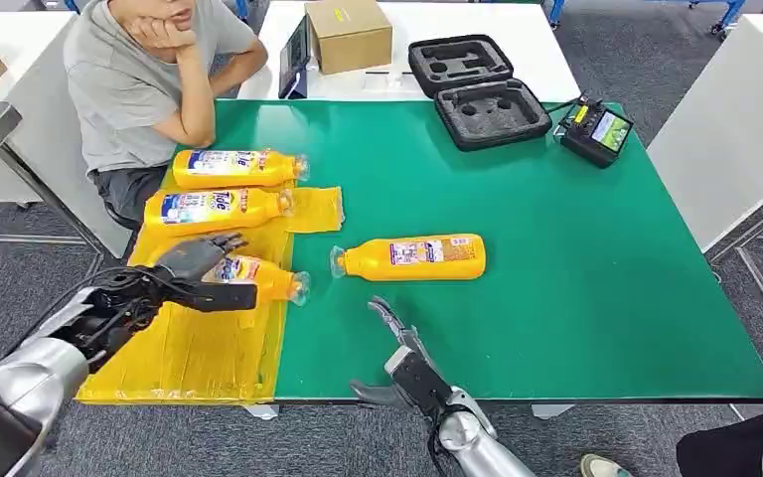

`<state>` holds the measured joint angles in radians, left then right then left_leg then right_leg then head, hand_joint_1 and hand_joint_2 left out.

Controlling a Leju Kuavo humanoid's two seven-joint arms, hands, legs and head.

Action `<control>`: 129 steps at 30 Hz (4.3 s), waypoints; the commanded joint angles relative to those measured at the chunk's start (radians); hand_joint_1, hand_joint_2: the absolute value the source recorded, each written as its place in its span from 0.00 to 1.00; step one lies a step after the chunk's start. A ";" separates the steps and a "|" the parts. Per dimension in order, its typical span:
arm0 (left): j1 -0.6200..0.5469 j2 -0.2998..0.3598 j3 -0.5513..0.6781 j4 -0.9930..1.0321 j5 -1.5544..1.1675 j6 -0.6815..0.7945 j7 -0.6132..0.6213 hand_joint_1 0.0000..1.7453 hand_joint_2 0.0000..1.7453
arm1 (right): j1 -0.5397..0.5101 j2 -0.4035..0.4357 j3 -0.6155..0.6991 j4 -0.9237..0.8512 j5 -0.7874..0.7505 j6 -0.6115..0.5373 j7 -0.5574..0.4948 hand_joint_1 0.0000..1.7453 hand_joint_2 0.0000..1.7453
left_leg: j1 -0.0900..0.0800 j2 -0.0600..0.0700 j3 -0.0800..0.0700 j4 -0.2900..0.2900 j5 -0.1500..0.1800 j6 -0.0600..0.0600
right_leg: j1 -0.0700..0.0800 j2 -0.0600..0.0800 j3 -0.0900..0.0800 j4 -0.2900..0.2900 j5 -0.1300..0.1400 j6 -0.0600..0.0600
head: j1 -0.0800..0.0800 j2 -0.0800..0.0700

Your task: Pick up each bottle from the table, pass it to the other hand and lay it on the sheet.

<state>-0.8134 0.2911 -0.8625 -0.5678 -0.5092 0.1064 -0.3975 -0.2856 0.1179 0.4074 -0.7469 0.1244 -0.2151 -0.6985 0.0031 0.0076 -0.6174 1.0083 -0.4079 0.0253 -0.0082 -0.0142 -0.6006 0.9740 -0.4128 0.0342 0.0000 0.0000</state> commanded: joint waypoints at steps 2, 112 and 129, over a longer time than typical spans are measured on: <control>0.165 0.151 0.120 -0.395 0.001 -0.010 0.084 0.00 1.00 | -0.045 0.010 -0.021 0.065 0.006 0.012 0.000 0.00 1.00 | 0.000 0.003 0.002 -0.001 -0.001 -0.001 | 0.000 0.003 0.000 0.000 -0.001 -0.001 | 0.000 0.000; 0.555 -0.390 0.409 -0.702 0.311 0.095 -0.301 0.00 1.00 | -0.539 -0.083 -0.261 0.481 0.914 -0.135 0.192 0.00 1.00 | -0.002 0.000 -0.002 0.000 0.000 0.001 | -0.003 0.001 -0.002 -0.001 0.001 0.002 | 0.000 0.000; 0.568 -0.396 0.414 -0.704 0.313 0.095 -0.301 0.00 1.00 | -0.546 -0.092 -0.237 0.488 0.943 -0.129 0.221 0.00 1.00 | -0.002 0.000 0.000 0.000 -0.001 0.000 | -0.003 0.002 0.000 -0.001 0.000 0.001 | 0.000 0.000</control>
<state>-0.2263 -0.1038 -0.4482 -1.3325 -0.1957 0.2033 -0.6996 -0.7813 0.0237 0.1434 -0.3288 1.0628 -0.3422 -0.4845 0.0005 0.0072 -0.6219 1.0090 -0.4077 0.0270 -0.0109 -0.0143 -0.6048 0.9733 -0.4110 0.0369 -0.0004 0.0000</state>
